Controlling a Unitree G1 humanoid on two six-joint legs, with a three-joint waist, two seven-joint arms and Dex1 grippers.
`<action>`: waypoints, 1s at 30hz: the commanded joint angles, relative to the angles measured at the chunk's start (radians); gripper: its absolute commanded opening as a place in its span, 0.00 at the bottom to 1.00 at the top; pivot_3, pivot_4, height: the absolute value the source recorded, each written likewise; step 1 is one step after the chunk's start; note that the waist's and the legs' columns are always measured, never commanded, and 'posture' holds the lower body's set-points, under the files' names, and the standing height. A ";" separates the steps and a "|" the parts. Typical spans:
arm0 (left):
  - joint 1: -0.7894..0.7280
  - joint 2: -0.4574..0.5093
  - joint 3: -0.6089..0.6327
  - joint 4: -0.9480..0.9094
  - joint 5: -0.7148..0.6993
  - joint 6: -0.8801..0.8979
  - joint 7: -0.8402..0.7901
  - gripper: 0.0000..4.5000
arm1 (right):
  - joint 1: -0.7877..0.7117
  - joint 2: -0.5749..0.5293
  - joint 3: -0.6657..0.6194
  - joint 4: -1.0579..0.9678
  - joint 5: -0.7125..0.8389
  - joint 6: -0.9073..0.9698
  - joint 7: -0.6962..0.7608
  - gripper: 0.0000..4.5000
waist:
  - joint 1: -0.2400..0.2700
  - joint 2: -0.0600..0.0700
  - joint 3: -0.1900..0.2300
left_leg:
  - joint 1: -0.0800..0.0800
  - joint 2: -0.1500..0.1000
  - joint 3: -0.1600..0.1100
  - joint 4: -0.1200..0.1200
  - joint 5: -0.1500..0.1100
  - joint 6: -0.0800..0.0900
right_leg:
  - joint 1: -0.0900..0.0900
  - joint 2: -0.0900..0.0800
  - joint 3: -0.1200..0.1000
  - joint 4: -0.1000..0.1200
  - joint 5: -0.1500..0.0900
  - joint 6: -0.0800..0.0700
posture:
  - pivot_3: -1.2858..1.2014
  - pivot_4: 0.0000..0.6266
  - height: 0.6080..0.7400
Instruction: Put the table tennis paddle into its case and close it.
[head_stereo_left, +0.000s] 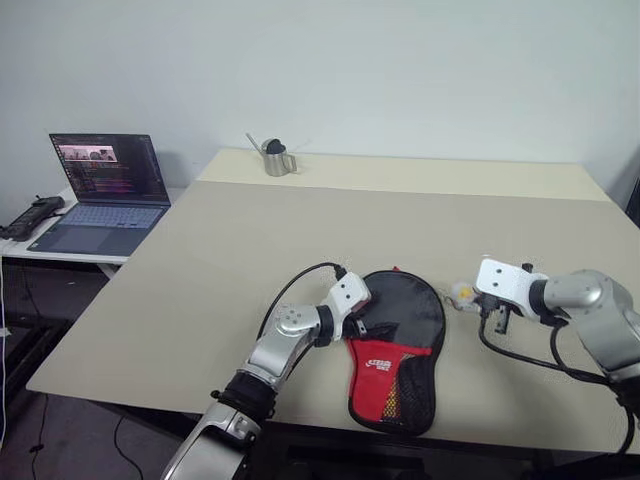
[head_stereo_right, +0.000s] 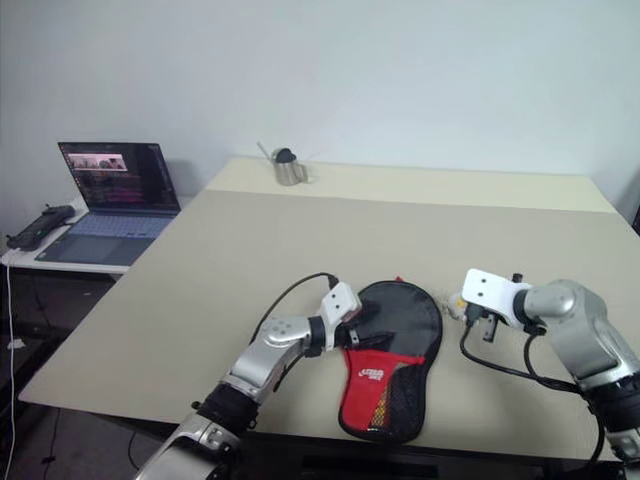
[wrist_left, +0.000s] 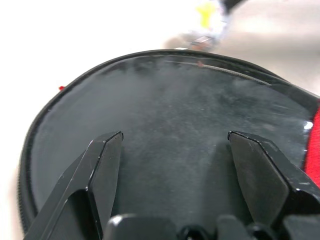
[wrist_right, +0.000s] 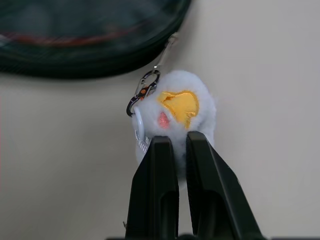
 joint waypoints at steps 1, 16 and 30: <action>0.005 -0.003 -0.014 0.054 0.035 0.010 0.016 0.81 | 0.033 -0.061 -0.055 -0.095 0.045 0.024 0.058 0.00 | -0.001 0.000 0.000 | 0.000 0.000 0.000 0.000 0.000 0.000 | 0.000 0.000 0.000 0.000 0.000 0.000 | 0.52 0.24 1.00; -0.078 -0.034 -0.051 0.131 0.059 -0.034 -0.050 0.81 | 0.116 -0.123 -0.055 -0.226 0.113 0.055 0.107 0.00 | 0.006 -0.001 0.000 | 0.000 0.000 0.000 0.001 0.000 0.000 | 0.001 0.000 0.000 -0.001 -0.002 0.005 | 0.52 0.24 1.00; -0.092 -0.030 -0.137 0.128 0.073 -0.078 -0.269 0.81 | 0.124 -0.108 -0.044 -0.210 0.110 0.065 0.086 0.00 | -0.002 -0.001 0.000 | -0.002 0.000 0.001 -0.003 0.000 0.000 | -0.001 0.000 0.000 -0.004 -0.001 0.002 | 0.52 0.24 1.00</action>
